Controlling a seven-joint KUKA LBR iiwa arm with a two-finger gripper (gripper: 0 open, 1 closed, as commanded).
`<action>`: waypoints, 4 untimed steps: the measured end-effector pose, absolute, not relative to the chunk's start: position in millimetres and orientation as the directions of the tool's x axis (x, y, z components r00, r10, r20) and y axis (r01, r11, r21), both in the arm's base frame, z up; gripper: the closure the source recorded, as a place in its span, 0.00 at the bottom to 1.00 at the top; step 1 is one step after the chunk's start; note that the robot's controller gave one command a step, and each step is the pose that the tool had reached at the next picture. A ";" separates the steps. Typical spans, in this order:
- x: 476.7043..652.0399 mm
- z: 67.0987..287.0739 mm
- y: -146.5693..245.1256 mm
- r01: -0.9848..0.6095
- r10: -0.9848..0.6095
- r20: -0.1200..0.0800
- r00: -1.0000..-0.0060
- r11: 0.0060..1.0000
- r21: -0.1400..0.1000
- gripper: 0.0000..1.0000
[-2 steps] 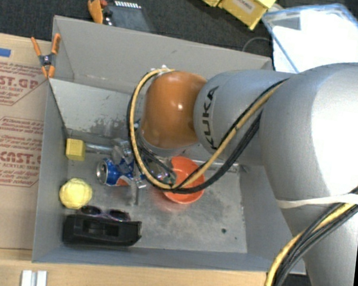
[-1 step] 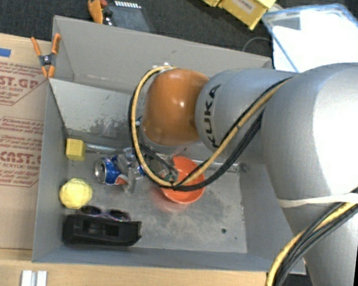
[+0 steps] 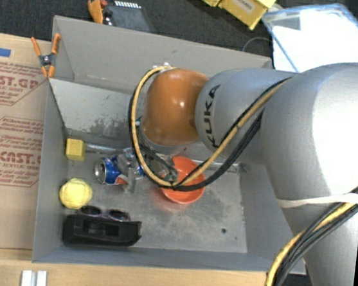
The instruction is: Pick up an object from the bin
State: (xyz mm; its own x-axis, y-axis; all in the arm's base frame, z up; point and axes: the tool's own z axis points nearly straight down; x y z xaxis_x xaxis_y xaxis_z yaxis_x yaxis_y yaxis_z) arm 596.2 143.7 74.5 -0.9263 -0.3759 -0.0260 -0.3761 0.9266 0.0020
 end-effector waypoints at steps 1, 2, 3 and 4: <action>597.4 120.2 144.8 -0.376 -0.376 -0.032 -0.926 0.926 0.001 1.00; 595.5 131.2 144.7 -0.376 -0.376 -0.027 -0.926 0.927 0.003 1.00; 596.6 148.5 145.4 -0.376 -0.376 -0.032 -0.926 0.927 0.003 1.00; 595.6 149.0 145.5 -0.376 -0.376 -0.029 -0.926 0.927 0.005 1.00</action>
Offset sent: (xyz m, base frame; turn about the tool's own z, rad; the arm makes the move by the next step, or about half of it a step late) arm -0.0015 -0.0001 0.0561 0.0001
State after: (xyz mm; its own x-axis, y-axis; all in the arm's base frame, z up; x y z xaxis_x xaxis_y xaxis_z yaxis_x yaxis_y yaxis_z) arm 595.6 145.5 149.0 -0.9263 -0.3757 -0.0293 -0.3760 0.9266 0.0045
